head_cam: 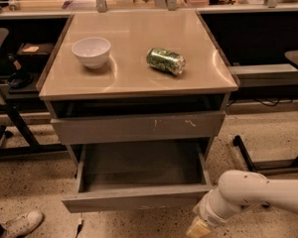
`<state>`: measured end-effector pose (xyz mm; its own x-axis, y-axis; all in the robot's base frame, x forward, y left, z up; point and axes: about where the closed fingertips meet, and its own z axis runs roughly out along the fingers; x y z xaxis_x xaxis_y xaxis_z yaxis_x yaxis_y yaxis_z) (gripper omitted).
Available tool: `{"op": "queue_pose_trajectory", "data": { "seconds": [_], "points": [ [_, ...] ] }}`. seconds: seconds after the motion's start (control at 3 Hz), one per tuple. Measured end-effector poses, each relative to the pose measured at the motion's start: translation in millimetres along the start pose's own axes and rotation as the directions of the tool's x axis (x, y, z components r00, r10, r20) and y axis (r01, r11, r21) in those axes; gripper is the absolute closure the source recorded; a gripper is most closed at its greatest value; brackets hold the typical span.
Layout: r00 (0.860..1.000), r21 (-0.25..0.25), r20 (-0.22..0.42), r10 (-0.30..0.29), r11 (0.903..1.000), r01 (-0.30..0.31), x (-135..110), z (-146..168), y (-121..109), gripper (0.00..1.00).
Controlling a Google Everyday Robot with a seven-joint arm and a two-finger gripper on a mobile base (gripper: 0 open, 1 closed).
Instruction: Close middle drawer
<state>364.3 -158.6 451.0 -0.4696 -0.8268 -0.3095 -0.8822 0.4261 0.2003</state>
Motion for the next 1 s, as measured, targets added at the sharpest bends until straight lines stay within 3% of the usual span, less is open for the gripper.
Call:
{"op": "queue_pose_trajectory", "data": {
  "seconds": [0.67, 1.0],
  "points": [
    [1.0, 0.013, -0.006, -0.001, 0.9999, 0.001, 0.6, 5.8, -7.0, 0.88],
    [1.0, 0.059, -0.024, 0.007, 0.9983, -0.006, 2.4, 16.8, -31.3, 1.0]
  ]
}}
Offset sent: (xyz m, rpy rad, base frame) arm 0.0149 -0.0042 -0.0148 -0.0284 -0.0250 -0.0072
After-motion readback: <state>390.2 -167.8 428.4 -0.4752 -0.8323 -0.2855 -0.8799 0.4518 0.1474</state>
